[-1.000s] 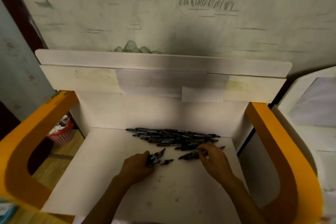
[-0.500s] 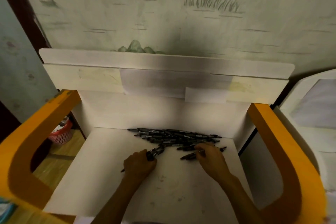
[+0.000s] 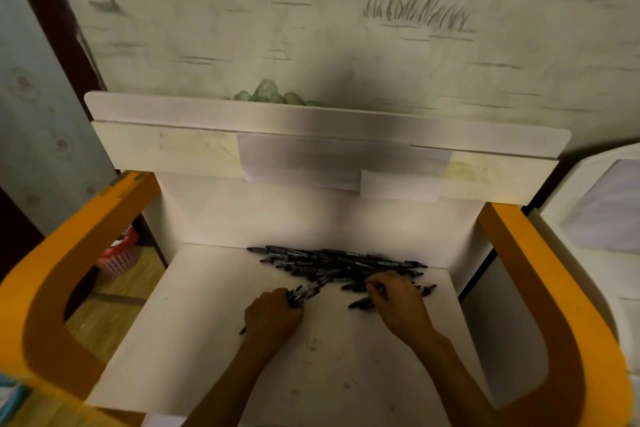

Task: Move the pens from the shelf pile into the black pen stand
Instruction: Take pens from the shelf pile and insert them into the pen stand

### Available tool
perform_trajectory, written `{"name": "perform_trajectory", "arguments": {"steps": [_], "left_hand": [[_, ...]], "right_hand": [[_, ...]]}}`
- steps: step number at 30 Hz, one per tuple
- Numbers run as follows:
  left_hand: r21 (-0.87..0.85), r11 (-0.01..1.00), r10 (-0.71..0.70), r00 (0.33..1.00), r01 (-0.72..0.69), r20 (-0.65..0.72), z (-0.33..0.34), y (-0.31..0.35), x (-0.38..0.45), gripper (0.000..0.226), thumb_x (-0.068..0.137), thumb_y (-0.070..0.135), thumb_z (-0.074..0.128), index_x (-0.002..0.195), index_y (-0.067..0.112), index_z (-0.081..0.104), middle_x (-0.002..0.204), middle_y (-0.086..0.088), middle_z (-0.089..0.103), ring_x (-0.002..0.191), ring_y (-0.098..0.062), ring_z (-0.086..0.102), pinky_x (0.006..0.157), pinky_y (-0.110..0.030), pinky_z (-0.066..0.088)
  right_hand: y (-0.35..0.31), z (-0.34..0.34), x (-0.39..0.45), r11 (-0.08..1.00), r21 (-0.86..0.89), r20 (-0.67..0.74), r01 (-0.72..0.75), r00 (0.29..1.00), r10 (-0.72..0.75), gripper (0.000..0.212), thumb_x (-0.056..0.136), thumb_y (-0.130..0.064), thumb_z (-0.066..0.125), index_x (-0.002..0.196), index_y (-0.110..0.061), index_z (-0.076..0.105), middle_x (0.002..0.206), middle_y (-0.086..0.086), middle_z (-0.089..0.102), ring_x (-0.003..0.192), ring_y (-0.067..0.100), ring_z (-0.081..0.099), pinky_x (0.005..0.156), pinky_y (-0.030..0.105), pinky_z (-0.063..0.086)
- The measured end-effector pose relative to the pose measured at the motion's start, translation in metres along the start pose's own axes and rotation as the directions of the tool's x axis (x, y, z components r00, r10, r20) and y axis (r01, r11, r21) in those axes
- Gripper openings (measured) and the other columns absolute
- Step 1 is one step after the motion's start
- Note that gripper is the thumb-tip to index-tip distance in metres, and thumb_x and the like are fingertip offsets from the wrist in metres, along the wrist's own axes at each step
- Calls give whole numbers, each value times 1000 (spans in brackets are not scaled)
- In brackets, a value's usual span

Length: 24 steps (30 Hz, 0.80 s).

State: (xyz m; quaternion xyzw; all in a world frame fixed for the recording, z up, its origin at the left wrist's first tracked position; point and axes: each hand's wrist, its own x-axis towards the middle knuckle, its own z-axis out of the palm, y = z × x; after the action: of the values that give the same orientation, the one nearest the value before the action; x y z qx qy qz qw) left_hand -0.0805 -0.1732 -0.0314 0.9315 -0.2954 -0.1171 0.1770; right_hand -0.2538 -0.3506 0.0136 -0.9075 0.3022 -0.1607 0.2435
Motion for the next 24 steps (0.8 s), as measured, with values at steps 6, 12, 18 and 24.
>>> {"name": "perform_trajectory", "arguments": {"steps": [6,12,18,24], "left_hand": [[-297,948,103,992,-119,-69,1,-3,2,19,90,40,65,79,26,67,65,6,60,59,-5,54,53,-21,39],[-794,599,-21,989,-106,-148,-10,23,-4,12,94,31,67,84,24,66,74,1,64,67,-8,58,60,-15,44],[-854,511,-69,986,-97,-153,-15,31,2,21,92,35,68,103,18,67,92,4,69,85,-6,63,67,-13,45],[-842,537,-130,982,-50,-141,-11,31,3,26,89,40,69,91,15,65,79,2,66,74,-10,62,61,-15,43]], "right_hand": [[-3,1,5,1000,7,-5,9,1000,-9,15,98,-28,54,94,-23,68,93,-4,62,81,10,57,69,23,45],[-10,6,10,1000,10,-17,0,1000,0,19,99,-34,51,97,-26,69,94,-5,62,81,7,57,71,25,48],[-10,2,11,1000,21,-20,-16,1000,16,21,99,-36,51,104,-26,69,100,-5,64,84,10,61,76,30,52],[-12,-2,12,1000,27,-38,2,999,-1,21,99,-34,51,106,-25,69,101,-5,64,81,8,60,76,30,52]]}}
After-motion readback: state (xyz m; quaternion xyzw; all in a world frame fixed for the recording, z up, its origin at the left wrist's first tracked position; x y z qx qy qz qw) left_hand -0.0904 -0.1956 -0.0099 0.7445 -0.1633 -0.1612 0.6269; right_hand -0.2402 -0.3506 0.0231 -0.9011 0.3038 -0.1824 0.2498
